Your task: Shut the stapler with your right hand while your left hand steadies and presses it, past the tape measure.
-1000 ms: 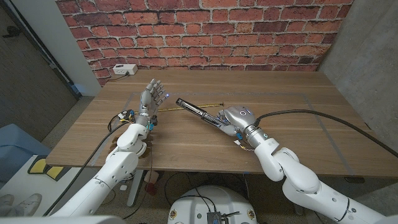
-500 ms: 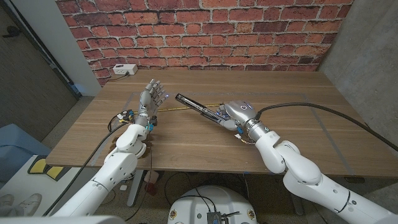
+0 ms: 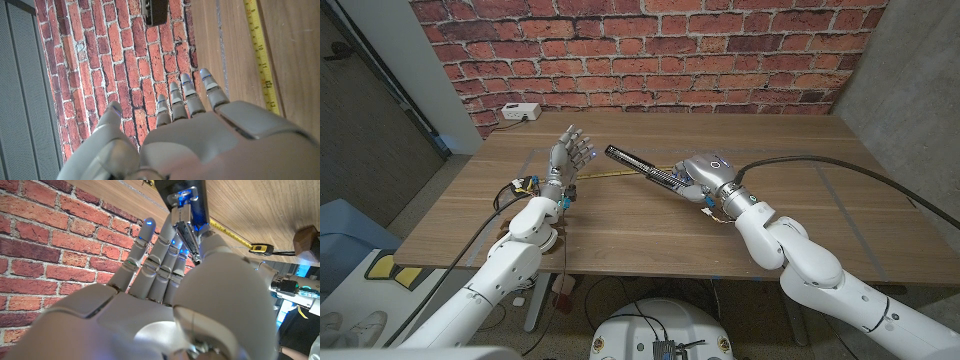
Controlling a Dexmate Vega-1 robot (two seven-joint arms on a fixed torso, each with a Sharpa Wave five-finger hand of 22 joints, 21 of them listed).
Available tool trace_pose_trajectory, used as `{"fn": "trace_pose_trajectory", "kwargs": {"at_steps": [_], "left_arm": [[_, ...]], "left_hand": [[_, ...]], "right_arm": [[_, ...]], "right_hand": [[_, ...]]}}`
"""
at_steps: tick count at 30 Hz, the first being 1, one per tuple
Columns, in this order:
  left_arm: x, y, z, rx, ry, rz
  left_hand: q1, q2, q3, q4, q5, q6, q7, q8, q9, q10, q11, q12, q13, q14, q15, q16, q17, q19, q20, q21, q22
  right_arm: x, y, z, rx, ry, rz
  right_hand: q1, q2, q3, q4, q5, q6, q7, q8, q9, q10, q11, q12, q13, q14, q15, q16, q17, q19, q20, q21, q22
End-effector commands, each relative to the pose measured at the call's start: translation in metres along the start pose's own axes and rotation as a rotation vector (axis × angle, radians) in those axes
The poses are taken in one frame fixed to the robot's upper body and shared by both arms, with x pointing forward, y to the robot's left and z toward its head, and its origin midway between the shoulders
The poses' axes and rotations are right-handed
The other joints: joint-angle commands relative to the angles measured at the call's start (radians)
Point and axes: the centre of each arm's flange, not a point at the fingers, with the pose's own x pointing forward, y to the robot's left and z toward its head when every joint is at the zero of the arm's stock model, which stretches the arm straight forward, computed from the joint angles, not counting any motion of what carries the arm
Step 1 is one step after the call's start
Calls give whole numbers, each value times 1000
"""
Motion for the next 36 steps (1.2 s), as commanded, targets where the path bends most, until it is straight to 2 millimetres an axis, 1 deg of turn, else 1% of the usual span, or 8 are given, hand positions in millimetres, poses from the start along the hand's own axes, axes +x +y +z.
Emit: {"fn": "trace_pose_trajectory", "kwargs": {"at_steps": [1, 3, 7, 15, 22, 29, 32, 36], "left_arm": [[-8, -8, 5, 28, 11, -11], [-9, -8, 4, 25, 6, -24], [-10, -8, 4, 11, -32, -71], [-12, -6, 10, 27, -77, -114], [-14, -6, 11, 35, -85, -126], [-15, -5, 12, 80, -81, -148], [-15, -5, 17, 163, -68, -186], [-15, -10, 21, 174, -76, -208]], "left_hand": [[-11, -6, -3, 9, 1, 20, 6, 8, 3, 7, -8, 9, 6, 24, -14, 10, 8, 22, -4, 10, 6], [-16, -5, -4, 12, 2, 28, 7, 10, 3, 17, -9, 14, 10, 50, -26, 20, 12, 49, -8, 23, 9], [-12, -9, -2, 7, 3, 31, 3, 10, 3, 15, -12, 13, 14, 61, -26, 21, 14, 77, -9, 36, 12], [41, -7, 20, -25, 10, 28, -12, 8, 4, -25, -19, -1, 20, 45, -21, 7, 14, 68, -6, 36, 19], [69, -5, 32, -35, 14, 20, -14, 6, 4, -31, -14, -3, 23, 22, -19, -6, 14, 55, -4, 34, 24], [151, -17, 52, -51, 23, -35, -17, -5, 4, -60, -23, -12, 29, -13, -17, -21, 16, 29, -3, 30, 31], [255, -32, 74, -55, 29, -63, -12, 2, 5, -112, -26, -27, 34, -74, -16, -39, 16, -9, -3, 19, 33], [285, -38, 77, -54, 29, -82, -12, -1, 6, -127, -23, -31, 35, -92, -17, -41, 16, -21, -3, 16, 34]], "right_arm": [[2, -14, -4, 8, -14, -4], [3, -17, -6, 37, -20, 0], [4, -22, -11, 54, -27, 5], [6, -33, -18, 76, -31, 13], [7, -39, -23, 93, -28, 15], [8, -45, -25, 101, -34, 8], [9, -48, -27, 119, -40, 6], [11, -50, -31, 131, -53, -3]], "right_hand": [[98, 111, 19, -10, 6, 4, -1, -1, 4, 7, -5, 3, 6, 11, -2, -2, 4, -8, -33, 9, -2], [98, 110, 19, -10, 5, 4, -1, -1, 4, 7, -5, 3, 6, 11, -3, -3, 5, -9, -33, 12, -2], [97, 110, 21, -9, 4, 3, -2, -2, 5, 6, -3, 3, 6, 10, -2, -5, 7, -11, -34, 16, -3], [94, 110, 24, -8, 0, 2, -2, -3, 9, 2, -5, 1, 7, 7, -2, -12, 12, -19, -35, 27, -7], [92, 111, 28, -7, -2, 1, -6, -4, 11, -1, -4, 2, 11, 4, -1, -17, 16, -27, -36, 34, -9], [90, 112, 31, -7, -6, -2, -5, -6, 14, -5, -4, 1, 12, 2, -2, -21, 20, -33, -36, 42, -12], [89, 112, 32, -7, -8, -4, -6, -6, 17, -4, -5, 0, 11, 2, -3, -23, 22, -36, -37, 47, -13], [88, 112, 34, -7, -9, -4, -5, -7, 17, -4, -6, -1, 9, 2, -3, -25, 24, -37, -37, 52, -15]]}}
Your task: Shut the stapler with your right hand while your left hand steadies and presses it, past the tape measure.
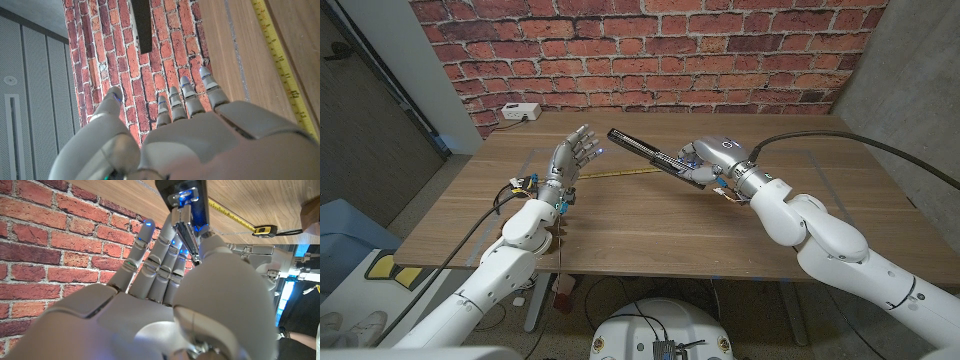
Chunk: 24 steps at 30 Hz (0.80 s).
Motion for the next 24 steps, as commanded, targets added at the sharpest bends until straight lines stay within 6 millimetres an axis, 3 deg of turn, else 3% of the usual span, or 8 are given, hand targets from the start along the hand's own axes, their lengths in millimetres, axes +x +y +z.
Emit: {"fn": "trace_pose_trajectory", "kwargs": {"at_steps": [1, 7, 14, 24], "left_arm": [[0, -6, 9, 92, -1, -78], [3, -13, 10, 102, -7, -104], [4, -23, 14, 180, 2, -106], [10, -32, 27, 239, 10, -209]], "left_hand": [[35, -6, 11, -1, 5, -18, -1, 0, 6, -11, 4, -4, 3, -13, 0, -2, 4, -9, 0, -2, 2], [54, -11, 13, 0, 5, -35, -4, -3, 6, -13, 4, -3, 4, -19, 3, -1, 4, -12, 0, -2, 3], [133, 7, 30, 1, 6, -36, -2, 8, 7, -2, -1, 6, 8, -12, -15, 10, 5, -11, -1, 3, 5], [170, 5, 30, 3, 4, -54, 4, 5, 7, -13, 2, 4, 10, -20, -12, 10, 6, -11, -1, 5, 5]], "right_arm": [[3, -11, -8, 36, -23, -15], [7, -18, -10, 44, -30, -20], [10, -25, -10, 23, -30, -29], [13, -53, -21, 55, -26, -71]], "right_hand": [[97, 103, 24, -12, 3, -3, -4, -2, 3, 4, -3, 3, 5, -3, 0, -2, 3, -7, -43, 9, -1], [96, 103, 26, -12, 1, -2, -5, -2, 4, 6, -2, 3, 4, -1, 0, -4, 6, -8, -42, 14, -3], [95, 102, 29, -13, -1, 1, -4, -3, 4, 7, 0, 3, 4, 1, 1, -6, 11, -11, -41, 24, -6], [94, 100, 34, -14, -4, 7, -1, -4, 3, 13, 3, 4, 2, 3, 0, -10, 16, -16, -39, 36, -11]]}}
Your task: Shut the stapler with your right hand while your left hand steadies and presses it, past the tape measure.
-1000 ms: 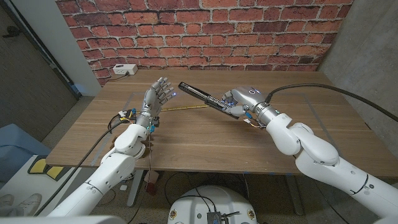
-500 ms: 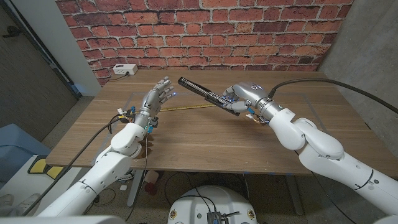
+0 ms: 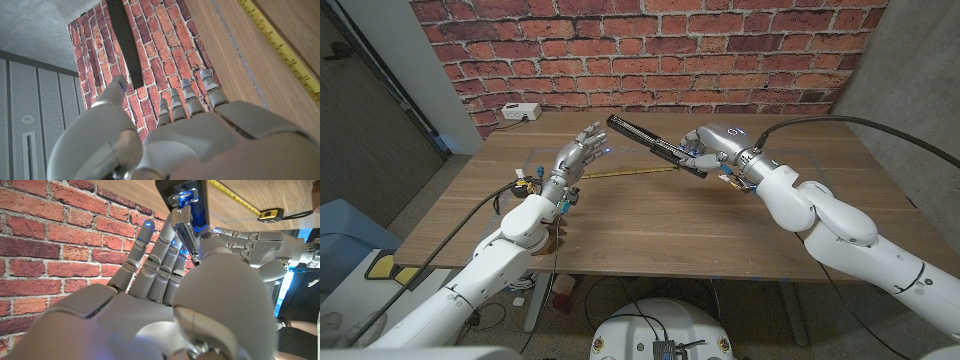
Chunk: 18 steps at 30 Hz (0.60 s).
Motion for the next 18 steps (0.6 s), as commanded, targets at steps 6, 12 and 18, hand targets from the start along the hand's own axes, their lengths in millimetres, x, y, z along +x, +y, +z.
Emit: {"fn": "trace_pose_trajectory", "kwargs": {"at_steps": [6, 12, 18], "left_arm": [[14, -16, 18, 136, 38, -166], [20, -22, 28, 152, 29, -241], [24, -31, 34, 155, 24, -294]], "left_hand": [[90, 40, 26, -1, 9, -25, 1, 4, 2, 0, -1, 8, 7, -8, -1, 7, 8, 4, 0, 10, 5], [116, 35, 22, -3, 5, -31, -11, 5, 3, -7, -1, 7, 8, -18, 4, 5, 7, 3, 1, 11, 4], [128, 17, 5, 2, -5, -16, 5, 13, 3, -1, -5, 12, 10, -20, 0, 7, 8, -2, 2, 10, 4]], "right_arm": [[12, -34, -6, 18, -25, -16], [16, -38, -4, 24, -38, -5], [18, -41, -4, 41, -45, -1]], "right_hand": [[94, 99, 32, -19, 3, 7, -1, -1, 3, 15, -2, 6, 3, 9, -1, -2, 8, -7, -40, 14, -3], [94, 99, 34, -20, 1, 9, 0, -1, 4, 16, 1, 6, 3, 10, 0, -3, 11, -9, -40, 20, -6], [93, 98, 36, -20, -1, 8, 1, -1, 8, 15, 1, 5, 3, 12, 0, -5, 15, -12, -41, 27, -8]]}}
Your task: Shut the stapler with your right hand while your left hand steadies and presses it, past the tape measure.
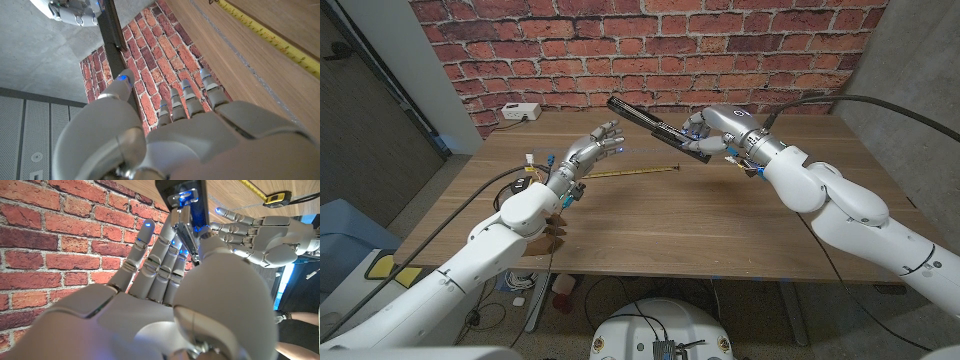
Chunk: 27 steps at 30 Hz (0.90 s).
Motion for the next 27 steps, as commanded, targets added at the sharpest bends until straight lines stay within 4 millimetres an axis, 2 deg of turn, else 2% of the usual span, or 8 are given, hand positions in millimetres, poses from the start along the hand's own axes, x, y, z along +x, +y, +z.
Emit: {"fn": "trace_pose_trajectory", "kwargs": {"at_steps": [1, 6, 7, 9, 16, 19, 22, 27], "left_arm": [[11, -10, 15, 26, -9, -117], [13, -9, 15, 41, -8, -129], [13, -9, 13, 26, -11, -129], [14, -7, 6, -37, -26, -148], [13, -6, 3, -57, -39, -146], [15, -7, 4, -51, -39, -155], [16, -10, 5, -63, -49, -169], [22, -14, 9, -38, -47, -204]], "left_hand": [[9, -12, -17, 2, -9, 12, 12, 14, 3, 0, -6, 7, 6, -6, -4, 7, 3, -3, 2, 6, 4], [4, -21, -32, 10, -16, 23, 20, 18, 3, 5, -7, 11, 7, -6, -4, 9, 4, -7, 3, 4, 3], [2, -24, -40, 14, -19, 29, 6, 20, 3, 8, -8, 13, 8, -6, -5, 10, 6, -10, 3, 4, 3], [3, -24, -48, 18, -22, 42, -1, 23, 3, 22, -19, 19, 10, -1, -10, 14, 7, -11, 2, 4, 3], [5, -30, -69, 22, -26, 67, 7, 31, 3, 55, -42, 36, 16, 2, -23, 21, 13, -23, 3, 0, 2], [3, -37, -92, 25, -27, 70, 6, 29, 4, 118, -57, 64, 26, 14, -38, 32, 18, -26, 2, 1, 0], [5, -42, -106, 26, -26, 64, -32, 24, 4, 109, -48, 62, 31, 11, -37, 34, 21, -33, 2, -2, -1], [9, -50, -122, 26, -25, 59, -53, 19, 4, 68, -28, 46, 35, -18, -13, 25, 22, -40, 3, -4, -3]], "right_arm": [[6, -10, 0, 25, -21, 14], [8, -11, -1, 31, -26, 22], [8, -13, -1, 30, -28, 22], [9, -15, -2, 31, -32, 22], [11, -19, -3, 32, -51, 35], [11, -19, -4, 43, -57, 48], [11, -19, -4, 45, -62, 51], [12, -20, -5, 70, -77, 59]], "right_hand": [[93, 98, 27, -19, 7, 7, 1, -1, 3, 10, -4, 3, 5, 13, -2, -5, 5, -2, -41, 9, 0], [91, 98, 28, -18, 5, 6, -1, -2, 6, 7, -5, 3, 7, 12, -1, -8, 8, -6, -41, 15, -2], [91, 98, 29, -18, 4, 5, 0, -2, 7, 6, -4, 4, 9, 11, -1, -9, 8, -7, -41, 16, -3], [90, 98, 29, -17, 3, 4, -4, -2, 9, 7, -4, 4, 9, 10, -1, -10, 9, -9, -42, 18, -4], [88, 99, 32, -17, 1, 1, -3, -3, 12, 3, -5, 2, 10, 7, -1, -14, 12, -16, -43, 24, -6], [87, 99, 33, -16, -1, 0, -4, -3, 13, 0, -7, 2, 11, 7, -1, -15, 13, -19, -43, 27, -7], [84, 100, 34, -15, -3, -4, -5, -4, 18, -5, -6, 2, 15, 3, -1, -18, 15, -25, -46, 31, -9], [83, 100, 36, -16, -7, -7, -4, -4, 22, -10, -8, 1, 18, 1, -2, -21, 19, -32, -48, 37, -12]]}}
